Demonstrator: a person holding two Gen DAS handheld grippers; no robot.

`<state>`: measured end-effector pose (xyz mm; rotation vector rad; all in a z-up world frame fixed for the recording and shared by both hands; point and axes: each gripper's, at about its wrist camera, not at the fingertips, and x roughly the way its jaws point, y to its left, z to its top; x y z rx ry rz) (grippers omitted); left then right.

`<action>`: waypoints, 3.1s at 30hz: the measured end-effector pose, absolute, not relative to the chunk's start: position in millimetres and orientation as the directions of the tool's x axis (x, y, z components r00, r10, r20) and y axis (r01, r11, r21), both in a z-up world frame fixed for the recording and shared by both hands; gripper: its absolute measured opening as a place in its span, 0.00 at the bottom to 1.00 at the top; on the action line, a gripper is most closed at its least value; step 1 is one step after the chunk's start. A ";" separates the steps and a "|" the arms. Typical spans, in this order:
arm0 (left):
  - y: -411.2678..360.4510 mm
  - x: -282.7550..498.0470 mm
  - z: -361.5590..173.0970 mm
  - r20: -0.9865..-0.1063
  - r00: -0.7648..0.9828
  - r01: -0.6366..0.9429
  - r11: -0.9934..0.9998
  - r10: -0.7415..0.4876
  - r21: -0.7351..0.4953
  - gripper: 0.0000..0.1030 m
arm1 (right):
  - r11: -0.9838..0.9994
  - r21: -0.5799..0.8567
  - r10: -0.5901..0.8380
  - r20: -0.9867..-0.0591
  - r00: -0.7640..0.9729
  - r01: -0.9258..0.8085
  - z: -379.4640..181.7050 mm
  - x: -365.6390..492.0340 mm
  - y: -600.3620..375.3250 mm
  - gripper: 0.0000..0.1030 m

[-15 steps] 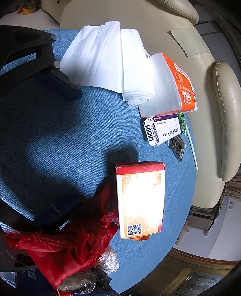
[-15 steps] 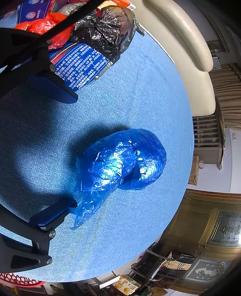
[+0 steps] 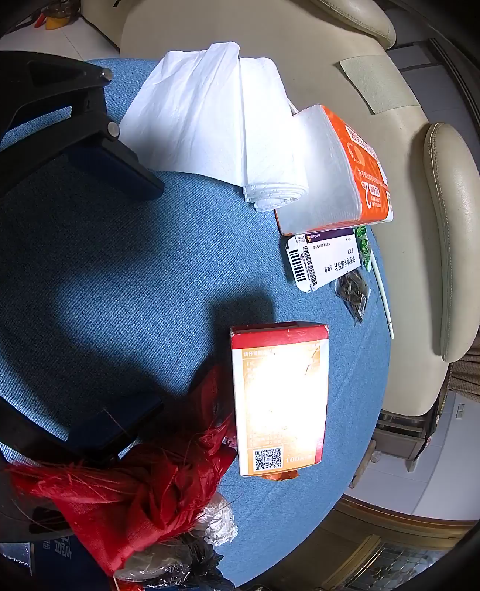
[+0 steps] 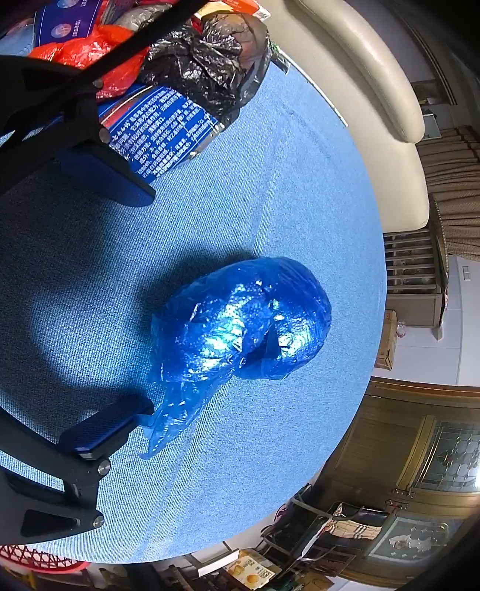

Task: Collect trash
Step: 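Move both tools toward the pile of trash on the table, then grasp the white-and-blue paper carton with the left tool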

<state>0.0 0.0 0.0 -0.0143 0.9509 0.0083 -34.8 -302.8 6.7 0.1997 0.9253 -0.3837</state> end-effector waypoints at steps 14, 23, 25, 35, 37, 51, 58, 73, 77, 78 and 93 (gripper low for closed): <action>3.1 -16.4 7.4 -0.807 0.591 0.015 1.000 -0.007 0.002 1.00 | 0.921 0.003 -0.226 -0.809 0.543 0.388 7.2 -38.8 -303.2 1.00; 13.0 -83.5 40.2 -0.756 0.652 0.059 0.998 -0.051 -0.016 1.00 | 0.902 0.079 -0.221 -0.761 0.610 0.425 44.5 -113.5 -313.9 1.00; 10.1 -94.7 47.0 -0.748 0.660 0.084 0.996 -0.071 -0.021 1.00 | 0.901 0.098 -0.215 -0.746 0.631 0.423 55.2 -134.8 -313.0 1.00; -12.6 -135.5 77.3 -0.712 0.686 0.175 0.984 -0.149 -0.038 1.00 | 0.909 0.132 -0.188 -0.717 0.672 0.395 69.4 -212.6 -288.1 1.00; -16.7 -142.1 82.7 -0.703 0.694 0.183 0.982 -0.156 -0.037 1.00 | 0.911 0.138 -0.179 -0.717 0.673 0.390 72.6 -219.8 -283.1 1.00; -22.0 -152.2 93.6 -0.693 0.700 0.203 0.978 -0.174 -0.041 1.00 | 0.923 0.124 -0.173 -0.711 0.682 0.364 74.0 -229.0 -259.9 1.00; -22.9 -154.7 94.2 -0.692 0.700 0.210 0.977 -0.177 -0.038 1.00 | 0.921 0.128 -0.172 -0.712 0.681 0.367 71.9 -232.7 -258.8 1.00; -31.1 -158.0 97.6 -0.692 0.697 0.226 0.973 -0.188 -0.037 1.00 | 0.912 0.152 -0.167 -0.711 0.683 0.381 66.6 -240.2 -264.4 1.00; -31.7 -162.3 106.3 -0.677 0.705 0.234 0.970 -0.211 -0.059 1.00 | 0.912 0.153 -0.166 -0.710 0.684 0.379 66.2 -241.1 -264.7 1.00; -32.8 -163.7 108.2 -0.674 0.705 0.240 0.968 -0.221 -0.066 1.00 | 0.912 0.153 -0.165 -0.711 0.684 0.380 66.2 -241.0 -264.6 1.00; -105.6 -118.8 74.1 -0.736 0.644 0.334 0.942 -0.206 0.028 1.00 | 0.900 0.191 -0.146 -0.714 0.685 0.391 58.1 -245.8 -274.7 1.00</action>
